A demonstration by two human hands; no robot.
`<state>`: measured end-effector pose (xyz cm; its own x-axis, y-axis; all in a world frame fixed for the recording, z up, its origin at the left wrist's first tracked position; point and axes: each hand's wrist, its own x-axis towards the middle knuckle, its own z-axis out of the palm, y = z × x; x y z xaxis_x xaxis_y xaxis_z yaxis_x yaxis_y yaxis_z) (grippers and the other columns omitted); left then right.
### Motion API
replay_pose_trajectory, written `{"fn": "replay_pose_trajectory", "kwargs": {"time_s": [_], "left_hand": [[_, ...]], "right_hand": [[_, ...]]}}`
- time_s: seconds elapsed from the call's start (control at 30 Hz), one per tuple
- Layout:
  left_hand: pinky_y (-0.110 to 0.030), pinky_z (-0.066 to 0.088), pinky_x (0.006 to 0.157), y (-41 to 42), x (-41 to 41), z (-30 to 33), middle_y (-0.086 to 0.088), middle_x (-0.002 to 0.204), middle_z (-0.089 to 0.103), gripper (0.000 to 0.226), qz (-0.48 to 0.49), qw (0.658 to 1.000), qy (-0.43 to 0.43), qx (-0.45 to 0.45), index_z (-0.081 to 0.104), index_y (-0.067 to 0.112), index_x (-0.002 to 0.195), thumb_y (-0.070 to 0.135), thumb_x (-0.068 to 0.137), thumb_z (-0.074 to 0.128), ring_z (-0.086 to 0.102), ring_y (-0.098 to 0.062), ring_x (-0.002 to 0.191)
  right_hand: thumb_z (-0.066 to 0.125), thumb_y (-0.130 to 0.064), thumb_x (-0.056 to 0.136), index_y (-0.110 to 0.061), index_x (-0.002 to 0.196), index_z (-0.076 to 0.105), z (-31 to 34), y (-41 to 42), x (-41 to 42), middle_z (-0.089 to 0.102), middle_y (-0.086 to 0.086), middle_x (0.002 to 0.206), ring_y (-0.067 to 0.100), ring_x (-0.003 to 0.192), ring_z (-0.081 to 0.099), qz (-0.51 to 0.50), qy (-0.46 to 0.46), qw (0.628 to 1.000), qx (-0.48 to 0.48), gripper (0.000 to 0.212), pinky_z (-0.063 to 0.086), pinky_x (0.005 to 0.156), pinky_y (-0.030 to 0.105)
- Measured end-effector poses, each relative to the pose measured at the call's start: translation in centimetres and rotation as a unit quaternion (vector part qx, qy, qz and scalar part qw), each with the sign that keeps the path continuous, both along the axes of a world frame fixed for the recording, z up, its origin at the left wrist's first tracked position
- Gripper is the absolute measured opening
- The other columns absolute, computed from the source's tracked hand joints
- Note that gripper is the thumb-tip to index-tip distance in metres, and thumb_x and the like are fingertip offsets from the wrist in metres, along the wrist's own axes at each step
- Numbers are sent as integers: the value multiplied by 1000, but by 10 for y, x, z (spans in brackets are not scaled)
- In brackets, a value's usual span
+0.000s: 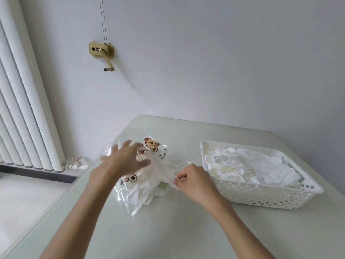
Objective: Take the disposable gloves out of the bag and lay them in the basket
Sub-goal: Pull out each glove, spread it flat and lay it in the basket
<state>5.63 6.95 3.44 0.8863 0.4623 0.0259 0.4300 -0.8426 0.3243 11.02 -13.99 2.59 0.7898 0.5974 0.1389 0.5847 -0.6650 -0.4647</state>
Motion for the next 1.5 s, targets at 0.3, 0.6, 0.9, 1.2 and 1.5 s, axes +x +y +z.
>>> {"fn": "replay_pose_trajectory", "kwargs": {"time_s": [0.3,0.6,0.9,1.2,1.5], "left_hand": [[-50,5,119,0,28,-64,6,161,-7,72,-44,998,15,-33,4,32,152,68,91,17,-11,-29,147],[-41,32,109,2,53,-54,3,145,47,42,-16,970,-205,-133,60,26,127,46,90,57,42,-20,134],[-15,19,104,-36,3,37,22,143,33,51,-313,945,10,-98,53,40,127,31,81,75,23,7,134],[-31,43,86,-20,25,9,14,127,54,59,-167,977,-71,-113,60,46,109,-2,81,41,54,-12,106],[-35,39,103,-34,26,21,24,137,43,54,-188,964,-116,-147,55,38,120,54,71,70,46,-2,121]], "right_hand": [[79,-27,73,-27,56,50,7,-13,-10,55,-10,58,7,54,54,37,33,998,26,33,46,63,23],[78,-29,76,-21,60,61,25,-24,-1,60,-8,52,3,42,58,28,37,999,13,25,37,46,9],[68,-29,85,-26,74,72,45,-23,23,66,-5,65,-1,48,54,13,48,999,2,12,38,52,13],[51,-21,97,-14,84,62,54,-24,29,69,-6,92,11,82,63,-10,167,943,287,19,44,70,20],[55,-14,96,-9,85,61,47,-3,33,69,4,81,13,77,69,11,272,873,406,12,55,67,17]]}}
